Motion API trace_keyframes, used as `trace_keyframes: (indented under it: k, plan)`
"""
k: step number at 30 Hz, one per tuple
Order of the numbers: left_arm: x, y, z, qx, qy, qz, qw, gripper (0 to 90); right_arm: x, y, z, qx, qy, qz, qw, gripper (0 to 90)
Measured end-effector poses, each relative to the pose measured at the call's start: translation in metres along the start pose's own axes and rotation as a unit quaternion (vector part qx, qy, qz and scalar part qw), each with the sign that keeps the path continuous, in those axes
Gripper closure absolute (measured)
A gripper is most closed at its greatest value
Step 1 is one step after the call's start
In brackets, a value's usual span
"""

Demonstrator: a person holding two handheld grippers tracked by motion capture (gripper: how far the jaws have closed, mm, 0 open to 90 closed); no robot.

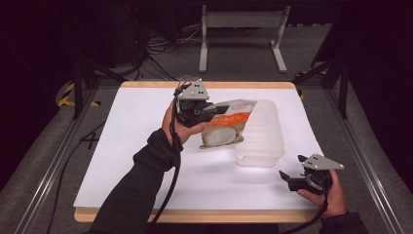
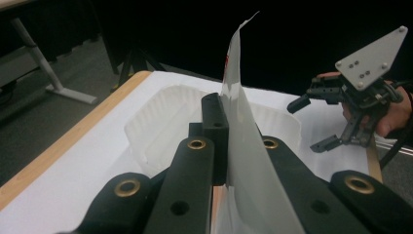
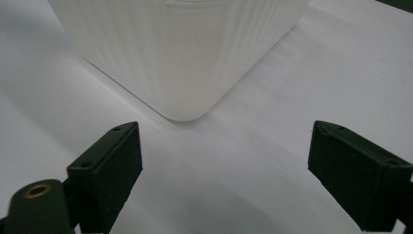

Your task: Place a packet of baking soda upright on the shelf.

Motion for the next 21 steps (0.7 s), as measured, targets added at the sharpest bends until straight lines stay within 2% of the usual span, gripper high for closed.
trace_keyframes:
  k: [5,6,13,21]
  plan:
    - [0.008,0.005,-0.001,-0.005,0.009,-0.008,0.9999,90.0,0.000,0.000,0.000,0.000,-0.002,0.000,1.0000,13.0]
    - [0.008,0.008,-0.002,-0.009,0.003,-0.012,0.9999,90.0,0.000,0.000,0.000,0.000,0.000,-0.001,1.0000,12.9]
    - [0.008,0.018,-0.001,-0.018,0.002,-0.017,0.9997,89.9,-0.002,-0.001,0.000,-0.001,-0.001,-0.003,1.0000,12.9]
    - [0.014,0.029,-0.004,-0.029,-0.006,-0.034,0.9990,89.9,-0.005,-0.002,0.005,0.000,-0.001,0.000,1.0000,12.9]
Point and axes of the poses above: each handheld gripper's, and its own axes: y roughly forward along the jaws, x roughly out of its top, z roughly to its left, the point moved 4 cm from there along y, roughly forward along the jaws, and after that the axes turned 3 degrees about z, right-handed, at the moved point
